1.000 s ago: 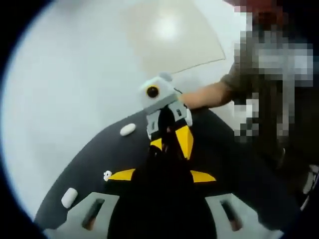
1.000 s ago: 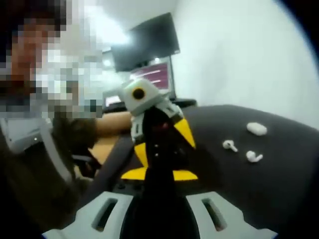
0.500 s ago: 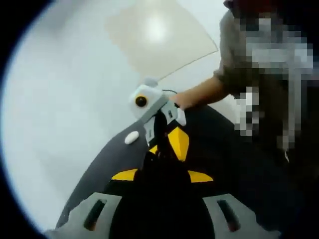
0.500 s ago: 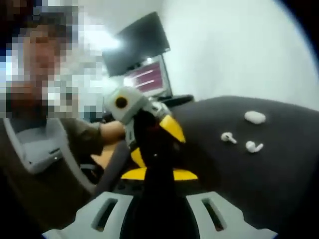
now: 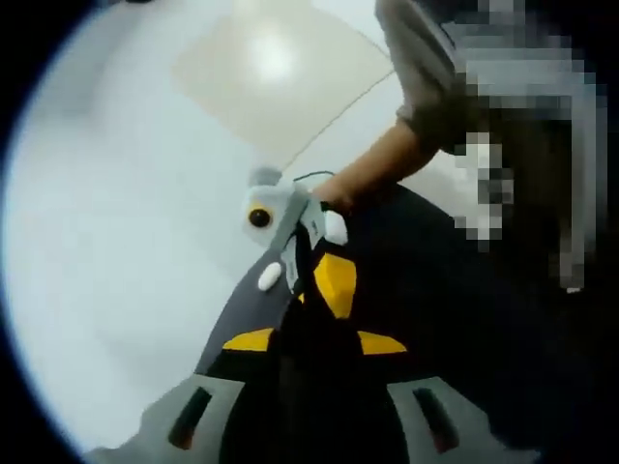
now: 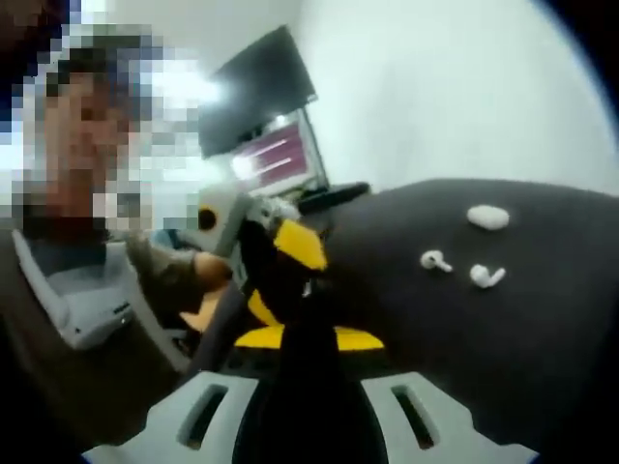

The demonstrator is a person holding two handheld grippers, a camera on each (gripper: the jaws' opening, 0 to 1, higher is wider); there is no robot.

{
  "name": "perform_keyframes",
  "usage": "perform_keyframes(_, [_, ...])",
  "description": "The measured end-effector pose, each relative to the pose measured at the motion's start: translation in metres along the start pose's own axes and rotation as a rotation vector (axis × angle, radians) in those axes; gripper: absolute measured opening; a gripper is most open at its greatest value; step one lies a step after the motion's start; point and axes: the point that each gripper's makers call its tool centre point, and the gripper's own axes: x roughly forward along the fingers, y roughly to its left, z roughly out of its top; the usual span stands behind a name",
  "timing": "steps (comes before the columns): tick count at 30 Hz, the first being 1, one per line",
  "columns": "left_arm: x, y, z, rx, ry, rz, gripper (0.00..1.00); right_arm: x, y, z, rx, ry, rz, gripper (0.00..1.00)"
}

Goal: Pick up three earphones and place each one into its charging case using tactile feedback, ensure that each earphone is properly inserted and securely positioned inside the case.

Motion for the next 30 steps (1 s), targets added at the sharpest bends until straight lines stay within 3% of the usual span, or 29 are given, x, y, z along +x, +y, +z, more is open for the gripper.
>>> perform_keyframes(3, [0.000, 0.002, -0.003, -0.021, -0.008, -0.006, 0.12, 0.002, -0.003, 0.000, 0.002, -0.002, -0.001, 0.18])
perform_keyframes(5, [0.002, -0.003, -0.008, 0.001, 0.005, -0.027, 0.21, 0.003, -0.005, 0.000, 0.009, -0.002, 0.001, 0.18])
perform_keyframes(7, [0.004, -0.008, -0.020, 0.010, 0.054, -0.052, 0.27, 0.005, -0.006, 0.000, 0.010, -0.002, 0.002, 0.18])
perform_keyframes(8, [0.004, -0.006, -0.015, 0.013, 0.017, -0.037, 0.27, 0.005, -0.007, 0.000, 0.015, -0.003, -0.001, 0.18])
perform_keyframes(10, [0.004, -0.004, -0.018, -0.019, 0.014, -0.046, 0.27, 0.006, -0.009, 0.001, 0.023, -0.001, 0.001, 0.18])
perform_keyframes(18, [0.007, 0.006, -0.023, -0.068, -0.006, -0.034, 0.30, 0.007, -0.014, 0.011, 0.208, -0.027, 0.041, 0.18])
perform_keyframes(23, [0.009, 0.012, -0.029, -0.140, -0.017, -0.032, 0.33, 0.009, -0.012, 0.015, 0.221, -0.039, 0.050, 0.18])
perform_keyframes(27, [0.009, 0.009, -0.032, -0.198, -0.015, -0.052, 0.29, 0.011, -0.015, 0.015, 0.231, -0.027, 0.035, 0.18])
perform_keyframes(30, [0.010, 0.012, -0.035, -0.245, -0.002, -0.054, 0.29, 0.013, -0.017, 0.013, 0.185, -0.017, -0.002, 0.19])
